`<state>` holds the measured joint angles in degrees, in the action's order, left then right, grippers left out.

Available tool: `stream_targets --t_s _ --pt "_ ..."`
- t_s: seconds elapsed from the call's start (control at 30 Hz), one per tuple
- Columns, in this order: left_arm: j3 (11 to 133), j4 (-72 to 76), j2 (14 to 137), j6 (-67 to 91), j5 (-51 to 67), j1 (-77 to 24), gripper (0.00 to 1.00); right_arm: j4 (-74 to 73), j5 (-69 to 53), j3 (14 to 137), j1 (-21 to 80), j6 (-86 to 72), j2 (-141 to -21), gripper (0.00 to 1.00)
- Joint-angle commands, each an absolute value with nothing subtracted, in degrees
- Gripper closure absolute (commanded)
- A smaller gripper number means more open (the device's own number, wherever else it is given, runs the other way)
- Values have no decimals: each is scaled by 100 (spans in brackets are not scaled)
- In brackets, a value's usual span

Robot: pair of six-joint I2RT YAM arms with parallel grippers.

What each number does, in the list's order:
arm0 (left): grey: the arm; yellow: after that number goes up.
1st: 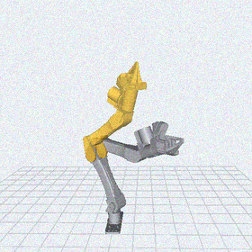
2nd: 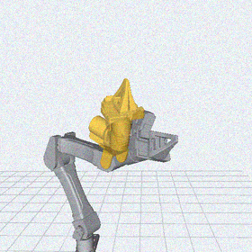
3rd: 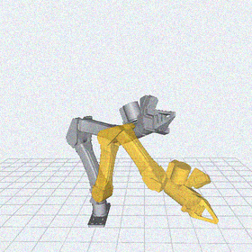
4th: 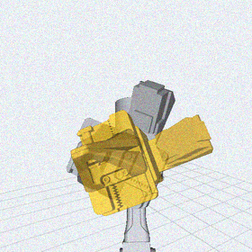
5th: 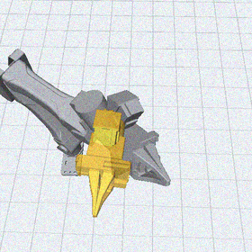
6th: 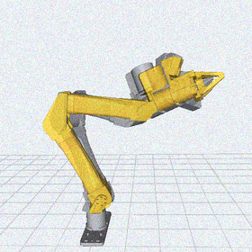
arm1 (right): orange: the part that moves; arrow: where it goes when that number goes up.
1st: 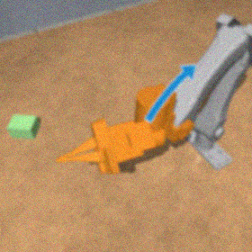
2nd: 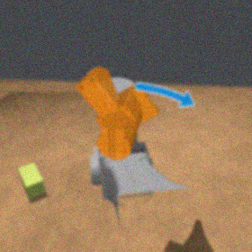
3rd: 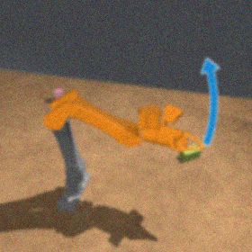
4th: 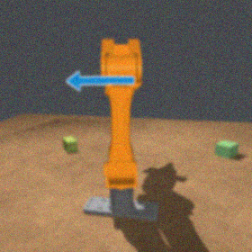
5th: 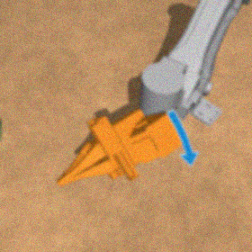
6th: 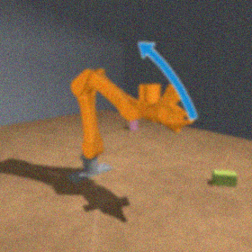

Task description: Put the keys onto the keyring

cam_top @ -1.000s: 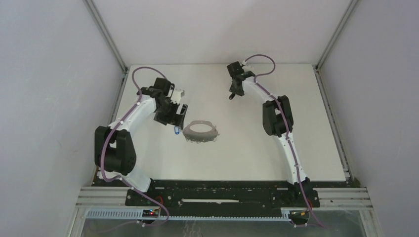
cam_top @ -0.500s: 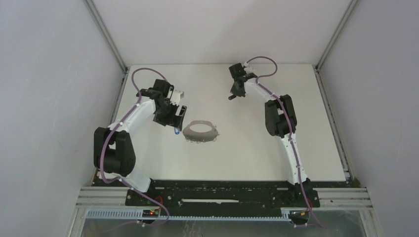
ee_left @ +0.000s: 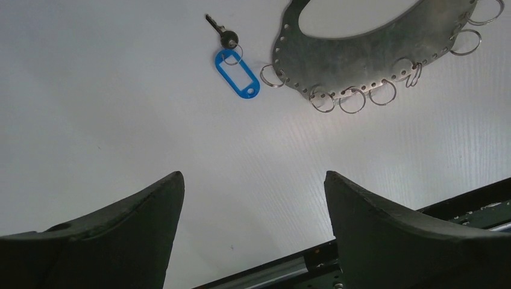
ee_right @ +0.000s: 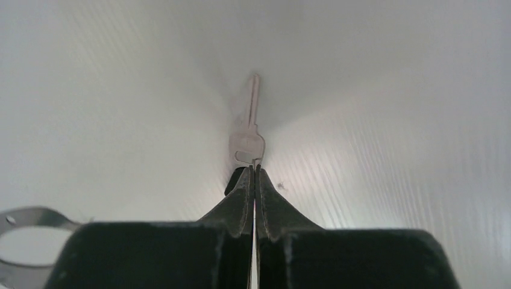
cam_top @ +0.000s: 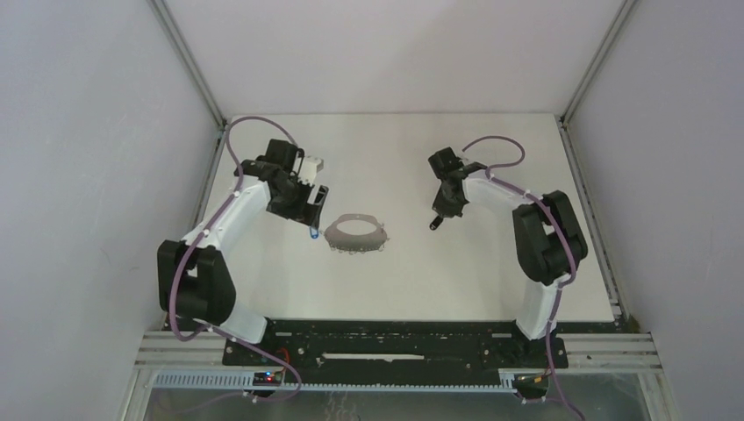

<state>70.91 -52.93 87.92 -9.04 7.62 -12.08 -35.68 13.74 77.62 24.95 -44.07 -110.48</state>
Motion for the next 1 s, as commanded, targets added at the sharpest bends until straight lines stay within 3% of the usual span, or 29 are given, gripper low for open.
stream_targets --t_s 0.0,0.5,0.53,0.63,0.7,0.83,0.97 --pt "6870 -5216 8319 -1124 653 -1191 8 -3744 1411 7117 2816 -4612 -10215 100" --pt "6146 -4717 7553 -1124 118 -1259 0 -3018 1432 5685 3140 -4603 -9300 99" --pt "6119 -4656 7505 -1111 36 -1267 0 -2969 1459 5680 3150 -4546 -9210 92" --pt "5899 -4259 7284 -1138 -125 -1265 0 -2787 1609 5606 3284 -4304 -8828 54" --pt "5807 -4083 7243 -1206 -229 -1266 0 -2480 1711 5477 3486 -4072 -8476 36" --pt "5940 -4110 7391 -1351 -310 -1266 0 -1812 1653 5432 3969 -3544 -8085 22" --pt "6050 -4153 7332 -1487 -329 -1252 0 -904 1326 5510 4472 -3067 -8428 8"
